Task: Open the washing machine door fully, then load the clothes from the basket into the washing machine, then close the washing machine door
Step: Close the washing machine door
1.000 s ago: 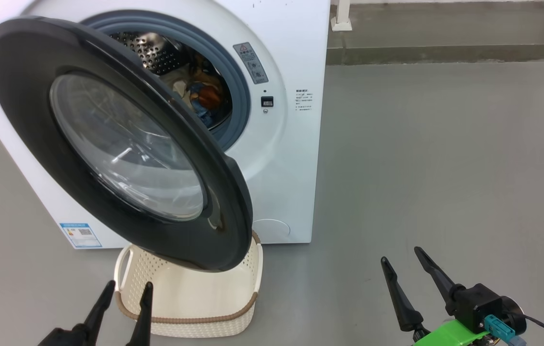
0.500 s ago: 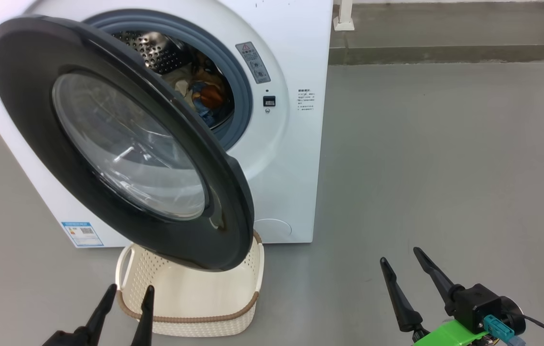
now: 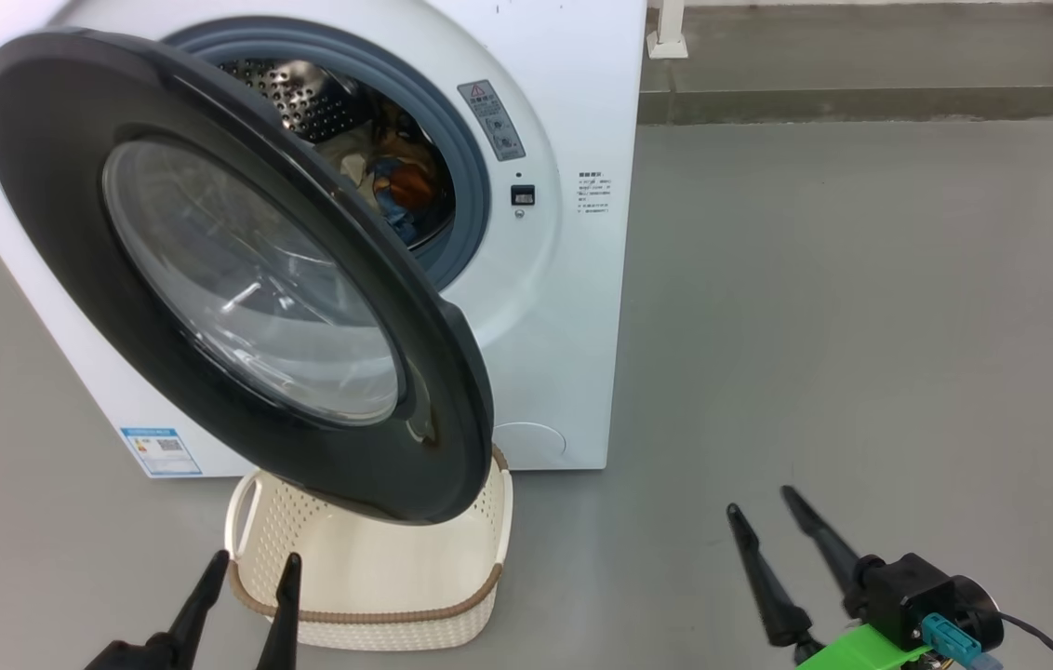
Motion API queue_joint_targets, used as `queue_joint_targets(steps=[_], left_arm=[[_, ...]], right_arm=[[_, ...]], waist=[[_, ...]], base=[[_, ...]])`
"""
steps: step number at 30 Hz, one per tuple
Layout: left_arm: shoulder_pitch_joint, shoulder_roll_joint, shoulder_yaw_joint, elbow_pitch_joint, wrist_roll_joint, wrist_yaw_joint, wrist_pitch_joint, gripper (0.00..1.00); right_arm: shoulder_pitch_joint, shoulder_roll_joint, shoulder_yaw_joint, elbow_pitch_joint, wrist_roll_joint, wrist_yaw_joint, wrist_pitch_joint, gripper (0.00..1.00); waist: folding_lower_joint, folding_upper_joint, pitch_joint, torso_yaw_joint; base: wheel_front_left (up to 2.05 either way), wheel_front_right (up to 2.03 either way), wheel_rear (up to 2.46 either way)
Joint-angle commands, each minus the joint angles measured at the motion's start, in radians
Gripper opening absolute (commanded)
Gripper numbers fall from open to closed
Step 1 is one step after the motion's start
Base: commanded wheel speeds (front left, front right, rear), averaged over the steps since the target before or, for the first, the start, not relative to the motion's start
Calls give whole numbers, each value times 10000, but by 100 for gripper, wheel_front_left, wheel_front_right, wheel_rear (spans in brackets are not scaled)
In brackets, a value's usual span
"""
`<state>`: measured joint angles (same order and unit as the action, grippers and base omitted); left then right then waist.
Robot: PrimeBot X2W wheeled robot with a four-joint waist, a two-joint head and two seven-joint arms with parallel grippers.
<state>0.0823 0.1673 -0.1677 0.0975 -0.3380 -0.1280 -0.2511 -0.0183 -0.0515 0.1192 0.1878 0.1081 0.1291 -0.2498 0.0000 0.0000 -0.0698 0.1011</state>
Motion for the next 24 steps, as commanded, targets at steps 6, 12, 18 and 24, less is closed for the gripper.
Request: queue_joint_targets(steps=[6, 12, 18, 24], left_arm=[[-328, 66, 320, -182, 84, -27, -107, 100], [-402, -39, 330, -169, 39, -27, -107, 100], [-618, -119, 180, -141, 41, -27, -107, 100], [-1009, -227, -142, -72, 5, -27, -107, 100]], right_arm=[[-167, 13, 287, -489, -131, 16, -120, 0], [-534, -107, 765, -642, -479, 16, -120, 0], [-1588, -638, 1991, -676, -491, 16, -120, 0], [-2776, -1117, 3458, -450, -180, 16, -120, 0]], waist=[[0, 0, 163, 157], [0, 0, 370, 367], [0, 0, 806, 713], [0, 0, 1376, 1232]], base=[[0, 0, 0], [0, 0, 0], [0, 0, 0], [0, 0, 0]])
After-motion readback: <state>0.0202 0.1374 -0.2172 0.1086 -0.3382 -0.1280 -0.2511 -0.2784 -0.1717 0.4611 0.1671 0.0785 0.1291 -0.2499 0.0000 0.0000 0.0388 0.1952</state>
